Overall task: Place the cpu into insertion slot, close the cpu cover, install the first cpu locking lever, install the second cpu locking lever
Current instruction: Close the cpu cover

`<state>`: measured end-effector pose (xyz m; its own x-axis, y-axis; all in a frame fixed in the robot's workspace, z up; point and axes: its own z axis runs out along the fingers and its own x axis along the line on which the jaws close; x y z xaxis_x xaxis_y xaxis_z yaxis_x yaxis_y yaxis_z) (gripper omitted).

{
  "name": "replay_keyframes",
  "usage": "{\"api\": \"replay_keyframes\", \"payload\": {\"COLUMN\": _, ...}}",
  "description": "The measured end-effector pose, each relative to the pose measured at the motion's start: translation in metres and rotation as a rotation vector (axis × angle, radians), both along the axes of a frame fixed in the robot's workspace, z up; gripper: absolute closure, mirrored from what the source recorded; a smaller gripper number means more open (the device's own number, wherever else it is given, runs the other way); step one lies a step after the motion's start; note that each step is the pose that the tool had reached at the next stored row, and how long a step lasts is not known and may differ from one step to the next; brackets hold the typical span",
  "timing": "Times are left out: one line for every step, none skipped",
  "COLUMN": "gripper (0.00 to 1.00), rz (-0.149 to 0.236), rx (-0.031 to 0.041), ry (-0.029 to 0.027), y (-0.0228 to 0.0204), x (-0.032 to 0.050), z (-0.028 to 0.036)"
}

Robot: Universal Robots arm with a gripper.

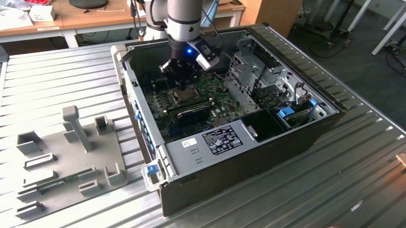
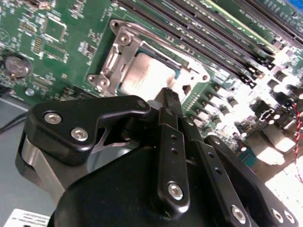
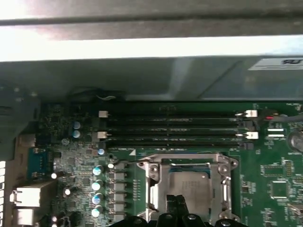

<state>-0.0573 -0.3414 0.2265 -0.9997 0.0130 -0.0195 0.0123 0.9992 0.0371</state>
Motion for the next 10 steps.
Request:
{"api": "replay_keyframes", "payload": {"gripper": 0.9, "rz": 0.0, "rx": 0.0001, "ry": -0.0004, "y": 0.0, "x": -0.0018, "z": -0.0006}}
{"api": "replay_keyframes", "payload": {"gripper": 0.9, "rz": 0.0, "rx": 0.0001, "ry": -0.001, "y": 0.0, "x": -0.004, "z": -0.0012}}
{"api": "replay_keyframes", "payload": {"gripper": 0.9, "rz": 0.0, "rx": 0.0002, "ry": -0.0018, "y": 0.0001, "x": -0.006, "z": -0.0017}}
{"api": "replay_keyframes", "payload": {"gripper": 0.9, "rz": 0.0, "rx": 0.0003, "ry": -0.0024, "y": 0.0001, "x": -0.0076, "z": -0.0022}}
{"api": "replay_keyframes", "payload": {"gripper": 0.9, "rz": 0.0, "rx": 0.0002, "ry": -0.0028, "y": 0.0001, "x": -0.0092, "z": -0.0028}}
{"api": "replay_keyframes", "payload": {"gripper": 0.9, "rz": 0.0, "rx": 0.0003, "ry": -0.0032, "y": 0.0001, "x": -0.0107, "z": -0.0039}}
{"api": "replay_keyframes", "payload": {"gripper": 0.9, "rz": 0.0, "rx": 0.0002, "ry": -0.0033, "y": 0.0001, "x": -0.0114, "z": -0.0049}}
{"api": "replay_keyframes", "payload": {"gripper": 0.9, "rz": 0.0, "rx": 0.0002, "ry": -0.0033, "y": 0.0001, "x": -0.0117, "z": -0.006}}
{"api": "replay_keyframes", "payload": {"gripper": 0.9, "rz": 0.0, "rx": 0.0002, "ry": -0.0033, "y": 0.0001, "x": -0.0118, "z": -0.0072}}
{"api": "replay_keyframes", "payload": {"gripper": 0.9, "rz": 0.0, "rx": 0.0002, "ry": -0.0033, "y": 0.0, "x": -0.0118, "z": -0.008}}
